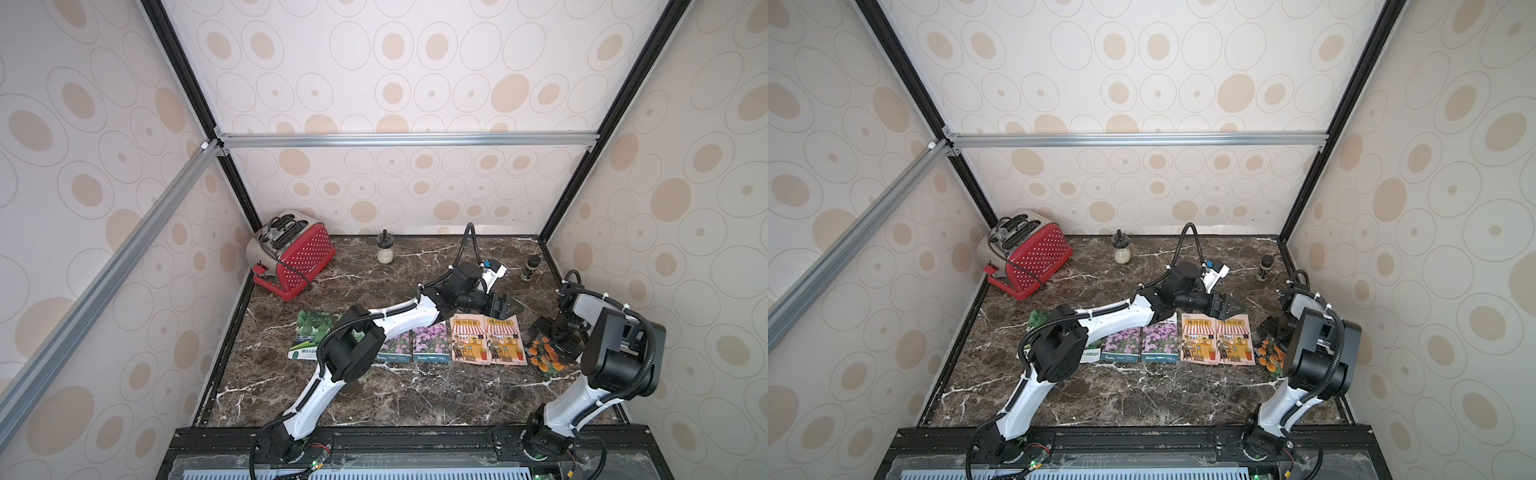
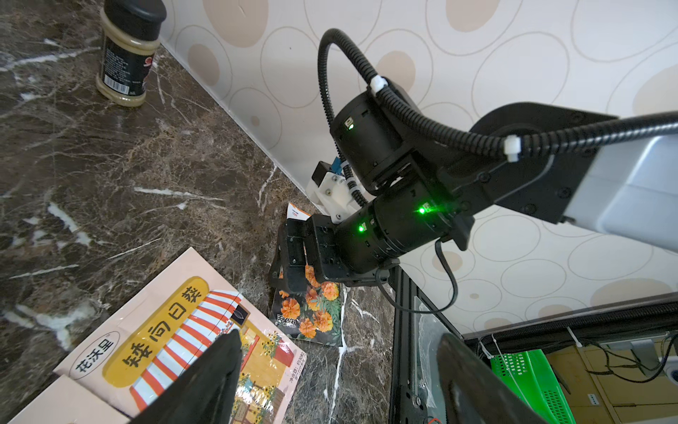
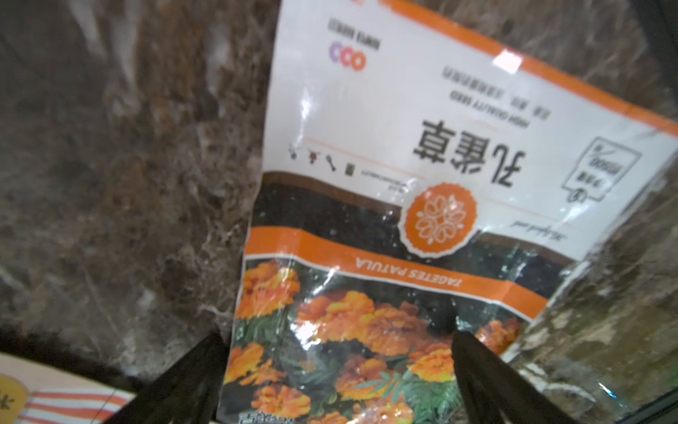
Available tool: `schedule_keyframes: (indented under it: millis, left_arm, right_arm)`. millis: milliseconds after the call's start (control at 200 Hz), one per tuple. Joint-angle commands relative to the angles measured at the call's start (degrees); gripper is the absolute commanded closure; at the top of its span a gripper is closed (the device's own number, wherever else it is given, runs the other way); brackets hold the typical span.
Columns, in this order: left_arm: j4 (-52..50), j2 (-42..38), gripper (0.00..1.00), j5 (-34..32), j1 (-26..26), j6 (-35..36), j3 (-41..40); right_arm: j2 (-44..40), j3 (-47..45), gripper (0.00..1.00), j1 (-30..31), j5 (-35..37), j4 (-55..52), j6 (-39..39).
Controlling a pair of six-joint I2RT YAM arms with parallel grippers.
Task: Arrange the seed packets in a row
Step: Pick up the seed packet from the center of the board.
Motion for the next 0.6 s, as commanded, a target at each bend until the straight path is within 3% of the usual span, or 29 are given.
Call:
schedule_keyframes:
  millis: [0,160,265,325,566,596]
  left_arm:
    - [2.57,-0.86,0.15,1.05,0.49,-0.27,0.9]
    - [3.15,-0.76,0.15,1.19,0.47,-0.42,0.72]
    - [3.24,-0.75,0.15,1.24,0.49,-0.42,0.55]
    - [3.17,-0.69,0.15,1.29,0.49,-0.47,0.72]
    - [3.68,-0.28,0.15,1.39,0.58,-0.99,0.45]
    - [3.75,-0.33,0.15,1.35,0.54,-1.0,0.34]
  right_arm:
    - [2.95,0.77,0.0,0.18,2.92,-2.16,-1.35]
    - [5.6,1.92,0.0,0.3,3.17,-2.72,-2.82]
    - [6.49,2.13,0.12,0.72,3.13,-2.69,-3.89]
    - [6.61,1.93,0.25,0.85,3.56,-2.41,-4.28]
    - [6.55,1.86,0.97,1.25,5.72,-1.97,-5.65]
    - [6.31,1.97,1.0,1.37,6.42,-2.1,-5.81]
